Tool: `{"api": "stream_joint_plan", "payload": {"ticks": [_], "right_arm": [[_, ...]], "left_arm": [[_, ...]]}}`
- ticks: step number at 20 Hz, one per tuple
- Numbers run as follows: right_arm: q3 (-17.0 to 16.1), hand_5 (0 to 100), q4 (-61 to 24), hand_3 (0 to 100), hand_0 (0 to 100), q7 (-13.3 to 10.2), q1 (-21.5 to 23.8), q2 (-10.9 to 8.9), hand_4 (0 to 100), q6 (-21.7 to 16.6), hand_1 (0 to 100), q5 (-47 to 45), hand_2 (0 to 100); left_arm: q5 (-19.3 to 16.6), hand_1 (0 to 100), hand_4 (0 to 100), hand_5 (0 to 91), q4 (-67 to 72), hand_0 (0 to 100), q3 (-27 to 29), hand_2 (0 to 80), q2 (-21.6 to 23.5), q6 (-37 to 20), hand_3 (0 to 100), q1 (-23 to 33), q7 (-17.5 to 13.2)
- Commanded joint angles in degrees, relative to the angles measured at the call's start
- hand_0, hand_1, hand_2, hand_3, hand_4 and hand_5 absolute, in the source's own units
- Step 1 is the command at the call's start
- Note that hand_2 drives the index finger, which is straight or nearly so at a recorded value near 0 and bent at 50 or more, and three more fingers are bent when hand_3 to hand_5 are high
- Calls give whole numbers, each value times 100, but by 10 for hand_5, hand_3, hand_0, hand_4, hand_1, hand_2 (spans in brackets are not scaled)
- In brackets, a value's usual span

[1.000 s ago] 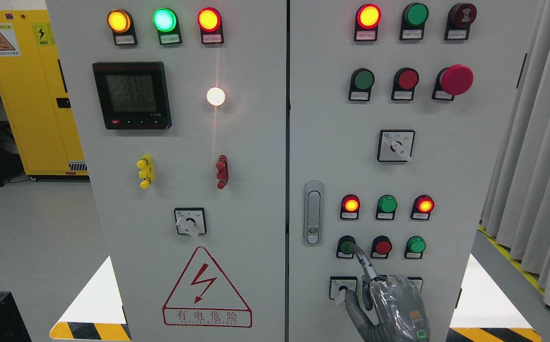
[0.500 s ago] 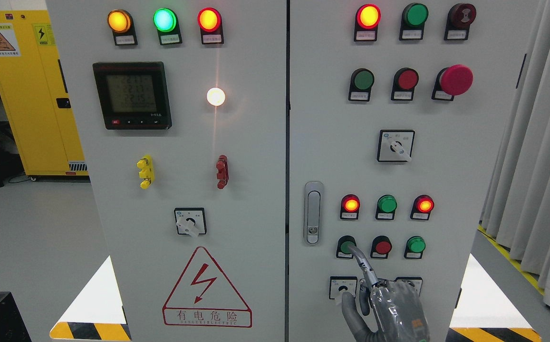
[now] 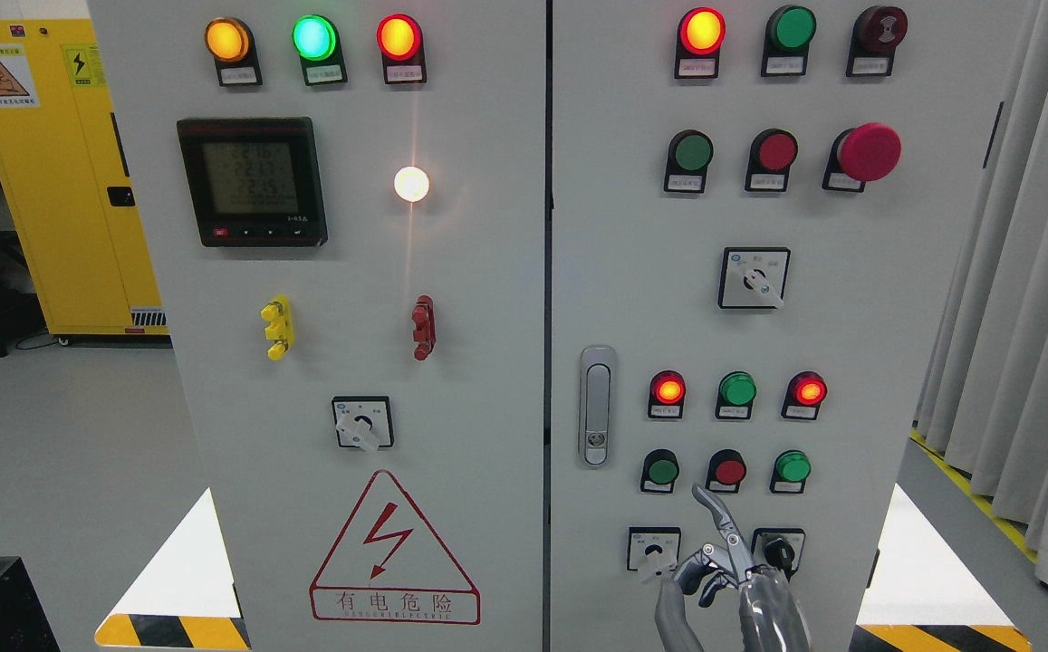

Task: Press green start button

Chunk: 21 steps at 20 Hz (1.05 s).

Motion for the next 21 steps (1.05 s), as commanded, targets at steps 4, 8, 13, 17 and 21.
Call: {"api": "stream_joint_plan", "payload": {"ticks": [4,8,13,17,21], "right_arm": [[189,0,-383,0,773,182,155,50,0,-31,732,-728,0],[189,0,-383,0,723,182,155,59,0,-40,720,-728,0],[198,0,-383,0,685,182,164,50,0,-40,719,-728,0],[233,0,-401,0,675,182,173,59,0,-40,719,-728,0],[295,0,-401,0,671,191,182,59,0,-40,718,-728,0]], "left_arm": [[0,556,0,0,0,120,-7,0,2,1,0,0,32],[0,556,0,0,0,120,2,0,2,1,0,0,32],[0,556,0,0,0,120,-7,0,-7,1,0,0,32],[0,556,0,0,0,120,-7,0,2,1,0,0,32],[0,556,0,0,0,120,2,0,-7,1,0,0,32]]}}
